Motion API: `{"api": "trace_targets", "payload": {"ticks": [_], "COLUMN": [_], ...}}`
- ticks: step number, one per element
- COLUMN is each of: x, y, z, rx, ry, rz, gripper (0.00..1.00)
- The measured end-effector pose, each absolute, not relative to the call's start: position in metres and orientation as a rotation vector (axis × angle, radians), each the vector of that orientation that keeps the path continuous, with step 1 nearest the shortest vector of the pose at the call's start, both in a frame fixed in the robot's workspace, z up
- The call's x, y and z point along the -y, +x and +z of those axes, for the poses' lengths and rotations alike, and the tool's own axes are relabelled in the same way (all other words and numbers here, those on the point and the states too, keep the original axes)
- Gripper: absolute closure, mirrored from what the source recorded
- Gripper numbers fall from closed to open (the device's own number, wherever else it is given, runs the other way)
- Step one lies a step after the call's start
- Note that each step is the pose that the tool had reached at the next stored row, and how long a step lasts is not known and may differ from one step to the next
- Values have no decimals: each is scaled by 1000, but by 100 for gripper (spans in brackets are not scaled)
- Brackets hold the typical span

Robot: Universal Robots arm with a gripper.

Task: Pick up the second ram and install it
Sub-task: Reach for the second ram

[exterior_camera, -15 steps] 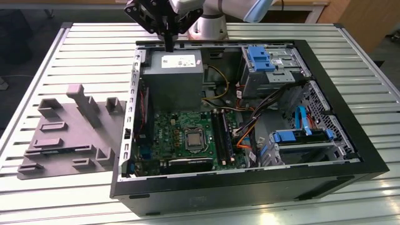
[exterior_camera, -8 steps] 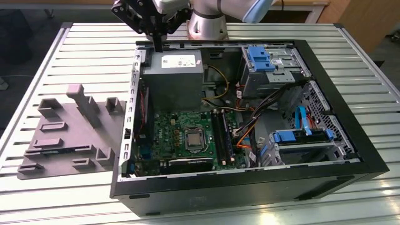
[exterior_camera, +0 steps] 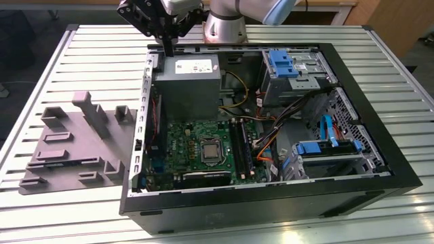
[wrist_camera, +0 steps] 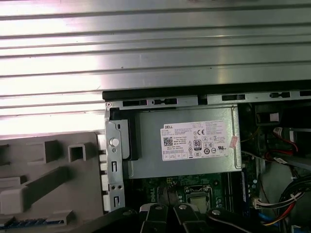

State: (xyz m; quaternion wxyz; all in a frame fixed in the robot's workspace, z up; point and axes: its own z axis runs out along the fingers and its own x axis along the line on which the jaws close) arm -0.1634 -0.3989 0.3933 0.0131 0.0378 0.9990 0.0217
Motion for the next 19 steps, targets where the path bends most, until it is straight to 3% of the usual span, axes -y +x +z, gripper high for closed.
{"api": "trace_targets", "payload": {"ticks": [19], "x": [399], "y": [-175], "z": [393], "rx": [-3113], "ry": [118], "rz": [68], "gripper": [89]}}
